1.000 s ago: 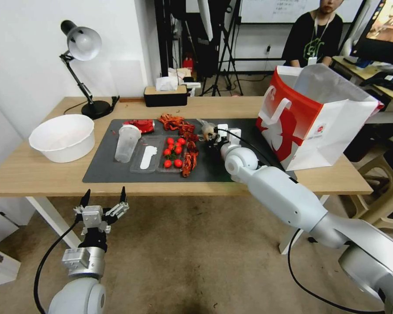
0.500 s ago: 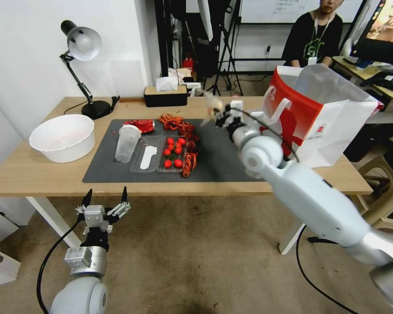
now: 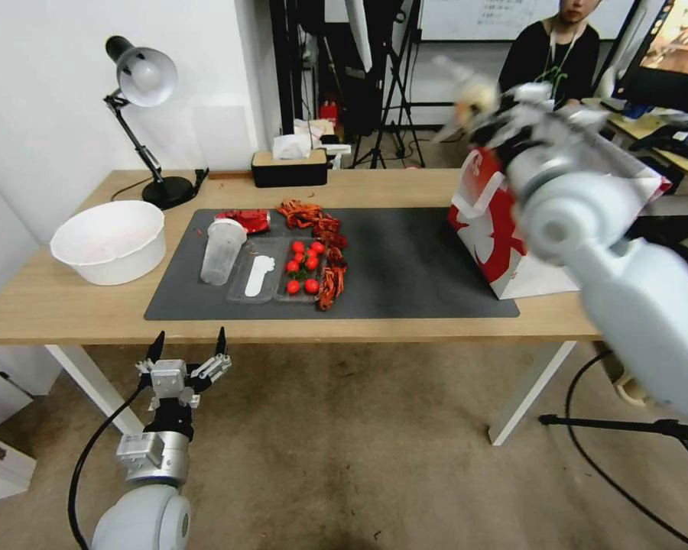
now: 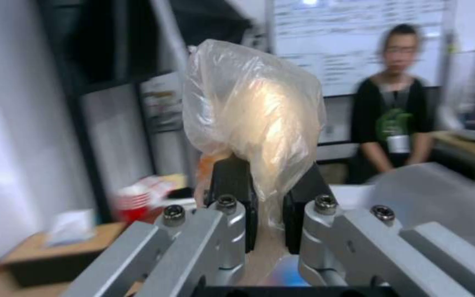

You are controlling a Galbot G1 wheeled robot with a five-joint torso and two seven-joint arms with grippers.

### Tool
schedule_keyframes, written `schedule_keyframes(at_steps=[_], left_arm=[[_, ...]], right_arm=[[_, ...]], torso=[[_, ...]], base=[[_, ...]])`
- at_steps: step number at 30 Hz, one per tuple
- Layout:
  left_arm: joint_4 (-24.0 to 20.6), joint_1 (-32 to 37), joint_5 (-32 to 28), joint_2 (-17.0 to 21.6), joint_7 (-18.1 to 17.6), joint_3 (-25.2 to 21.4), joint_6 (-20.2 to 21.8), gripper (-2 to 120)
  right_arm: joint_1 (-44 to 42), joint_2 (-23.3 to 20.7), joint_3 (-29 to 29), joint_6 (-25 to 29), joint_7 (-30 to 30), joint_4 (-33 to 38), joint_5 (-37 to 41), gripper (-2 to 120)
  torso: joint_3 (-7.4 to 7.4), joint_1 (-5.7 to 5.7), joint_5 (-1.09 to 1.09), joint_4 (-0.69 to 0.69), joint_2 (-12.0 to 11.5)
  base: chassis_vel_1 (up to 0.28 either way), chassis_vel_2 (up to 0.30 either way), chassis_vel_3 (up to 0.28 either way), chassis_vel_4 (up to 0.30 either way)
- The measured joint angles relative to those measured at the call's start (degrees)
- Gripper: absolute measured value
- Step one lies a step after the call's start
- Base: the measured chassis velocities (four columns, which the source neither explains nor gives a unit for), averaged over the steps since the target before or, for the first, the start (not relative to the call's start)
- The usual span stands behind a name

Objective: Pick up the trash from the table and place it into the takeout bag.

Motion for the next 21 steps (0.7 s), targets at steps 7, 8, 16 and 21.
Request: schedule_keyframes(at_steps=[7,8,16,21], left_arm=[[-0.01,-0.01,0.10,-0.02,0.01,0.10,0.01,100],[-0.01,-0.01,0.15,-0.03,0.02,0.17,0.01,100],[-0.10,-0.04,0.48,-0.11,0.09,0.65,0.05,100],[-0.26,0.23,0.69,-0.04,0.14,0.74,0.06,100]], right_arm=[[-0.40,-0.80,2.03,-1.22,1.26,-0.68,0.23,5],[-0.65,-1.06,2.62,-1.71,1.72,-0.92,0.34,5],[-4.49,-2.00,5.91,-6.17,5.13,-2.99,1.46,17],[-6.80,-1.26,6.86,-7.22,6.12,-4.02,1.58,36]], torso=[[0.00,0.00,0.01,-0.01,0.00],[0.00,0.00,0.01,-0.01,0.00],[0.00,0.00,0.00,0.01,0.00],[0.00,0.00,0.01,0.01,0.00]], base=[[0.000,0.000,0.000,0.000],[0.000,0.000,0.000,0.000],[0.000,0.000,0.000,0.000],[0.000,0.000,0.000,0.000]])
